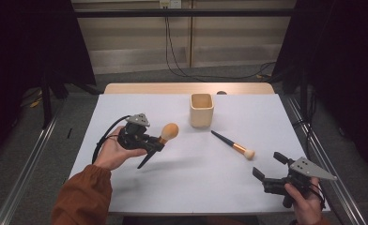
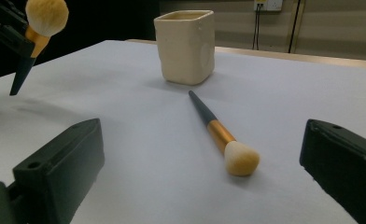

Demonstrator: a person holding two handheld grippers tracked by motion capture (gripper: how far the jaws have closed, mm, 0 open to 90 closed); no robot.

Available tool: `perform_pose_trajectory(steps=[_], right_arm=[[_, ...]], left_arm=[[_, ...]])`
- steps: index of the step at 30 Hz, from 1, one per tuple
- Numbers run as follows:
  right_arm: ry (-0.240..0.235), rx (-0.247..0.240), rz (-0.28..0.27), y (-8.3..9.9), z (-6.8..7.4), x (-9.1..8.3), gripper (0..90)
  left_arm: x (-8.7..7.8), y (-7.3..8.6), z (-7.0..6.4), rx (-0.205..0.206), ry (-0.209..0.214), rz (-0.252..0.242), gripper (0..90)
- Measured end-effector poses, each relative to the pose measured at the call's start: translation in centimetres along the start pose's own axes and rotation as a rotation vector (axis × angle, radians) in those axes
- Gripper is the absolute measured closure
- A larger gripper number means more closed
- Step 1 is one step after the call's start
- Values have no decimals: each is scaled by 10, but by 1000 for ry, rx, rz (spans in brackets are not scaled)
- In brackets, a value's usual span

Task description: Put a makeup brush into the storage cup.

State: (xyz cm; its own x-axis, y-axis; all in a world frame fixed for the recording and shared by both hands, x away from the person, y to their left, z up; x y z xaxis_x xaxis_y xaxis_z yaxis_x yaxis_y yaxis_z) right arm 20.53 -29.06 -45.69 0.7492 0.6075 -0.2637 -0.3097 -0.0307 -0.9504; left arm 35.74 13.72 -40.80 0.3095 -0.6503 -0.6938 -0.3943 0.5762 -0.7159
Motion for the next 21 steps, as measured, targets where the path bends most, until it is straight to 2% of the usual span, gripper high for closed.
perform_pose_trajectory(steps=[4, 10, 13, 21], right_arm=[[0, 0, 1, 0, 0, 0, 0], [0, 1, 0, 0, 0, 0, 0], [0, 1, -1, 0, 0, 0, 0], [4, 0, -10, -1, 0, -1, 0]], left_arm=[[-1, 0, -1, -13, -10, -36, 676], [-6, 0, -1, -40, -38, -124, 676], [-7, 0, -1, -42, -41, -147, 676], [-7, 0, -4, -99, -60, -246, 675]])
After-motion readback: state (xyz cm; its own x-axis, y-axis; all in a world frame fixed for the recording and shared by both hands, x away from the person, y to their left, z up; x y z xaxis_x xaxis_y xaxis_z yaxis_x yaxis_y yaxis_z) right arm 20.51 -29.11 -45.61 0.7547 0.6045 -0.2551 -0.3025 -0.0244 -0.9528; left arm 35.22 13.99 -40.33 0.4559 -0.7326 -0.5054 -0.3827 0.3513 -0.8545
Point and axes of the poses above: each handheld gripper's, and its own axes: x roughly forward along the jaws, y roughly out of its underside, z roughly to its left, the point moved 2 cm from there along x, roughly forward along the jaws, and after that the axes turned 9 degrees about -y, right-handed, at the moved point
